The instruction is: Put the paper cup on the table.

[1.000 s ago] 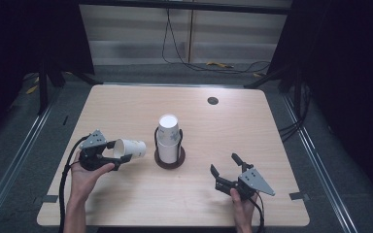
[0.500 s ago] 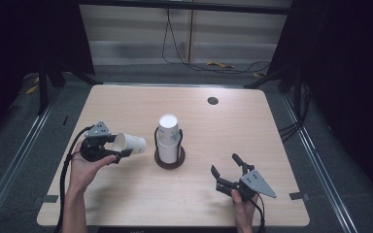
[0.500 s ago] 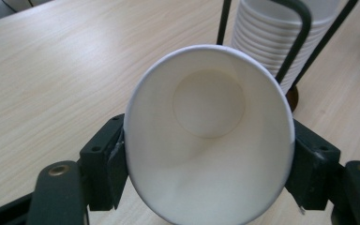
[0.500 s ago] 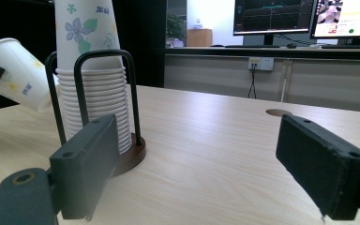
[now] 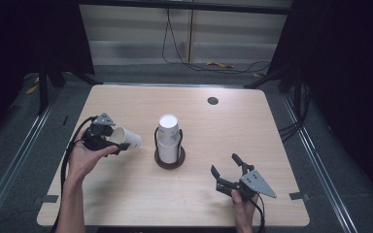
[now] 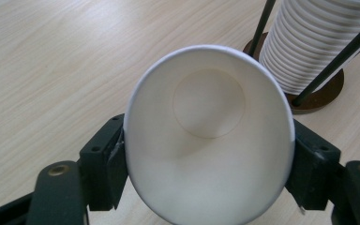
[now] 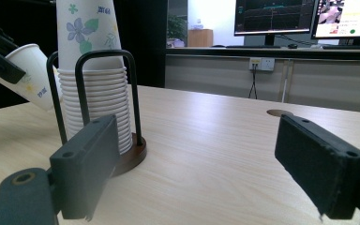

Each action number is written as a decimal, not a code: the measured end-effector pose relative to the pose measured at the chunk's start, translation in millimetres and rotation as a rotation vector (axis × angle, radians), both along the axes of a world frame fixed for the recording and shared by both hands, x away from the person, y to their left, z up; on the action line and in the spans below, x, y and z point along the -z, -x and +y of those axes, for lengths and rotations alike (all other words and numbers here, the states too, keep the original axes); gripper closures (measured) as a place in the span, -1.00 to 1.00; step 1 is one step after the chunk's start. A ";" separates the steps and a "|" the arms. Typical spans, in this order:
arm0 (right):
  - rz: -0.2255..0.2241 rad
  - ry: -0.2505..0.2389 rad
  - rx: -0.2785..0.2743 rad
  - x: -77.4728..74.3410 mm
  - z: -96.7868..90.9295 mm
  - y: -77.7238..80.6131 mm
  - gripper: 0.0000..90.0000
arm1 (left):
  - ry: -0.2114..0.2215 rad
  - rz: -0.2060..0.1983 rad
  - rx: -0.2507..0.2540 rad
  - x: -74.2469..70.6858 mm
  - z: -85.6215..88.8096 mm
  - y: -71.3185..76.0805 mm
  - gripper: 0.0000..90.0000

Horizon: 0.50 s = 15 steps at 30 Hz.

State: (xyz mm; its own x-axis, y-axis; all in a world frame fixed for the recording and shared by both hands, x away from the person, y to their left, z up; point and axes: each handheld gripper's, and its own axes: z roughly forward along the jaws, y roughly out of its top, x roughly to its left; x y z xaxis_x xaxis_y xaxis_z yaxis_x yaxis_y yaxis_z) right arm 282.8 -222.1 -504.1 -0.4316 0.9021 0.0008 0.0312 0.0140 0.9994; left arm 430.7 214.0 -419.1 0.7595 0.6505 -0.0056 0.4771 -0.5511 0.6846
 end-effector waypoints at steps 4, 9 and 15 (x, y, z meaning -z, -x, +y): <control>0.004 -0.001 -0.003 -0.1 0.0 -0.3 -0.69 | -0.022 0.012 0.031 -1.5 -1.4 -3.1 -0.41; 0.003 0.000 -0.001 -0.1 0.2 -0.2 -0.69 | -0.079 0.058 0.045 -0.3 -6.4 -8.7 -0.41; 0.005 -0.002 0.001 -0.2 0.3 -0.5 -0.68 | -0.122 0.094 0.077 1.6 -9.7 -13.8 -0.42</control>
State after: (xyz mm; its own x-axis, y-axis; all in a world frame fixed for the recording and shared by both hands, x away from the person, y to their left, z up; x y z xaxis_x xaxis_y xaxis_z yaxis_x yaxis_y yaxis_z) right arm 283.3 -221.8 -503.9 -0.4307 0.9025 0.0048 0.0360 0.0119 0.9993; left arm 444.5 204.3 -420.7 0.8069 0.5907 -0.0038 0.4892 -0.6646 0.5648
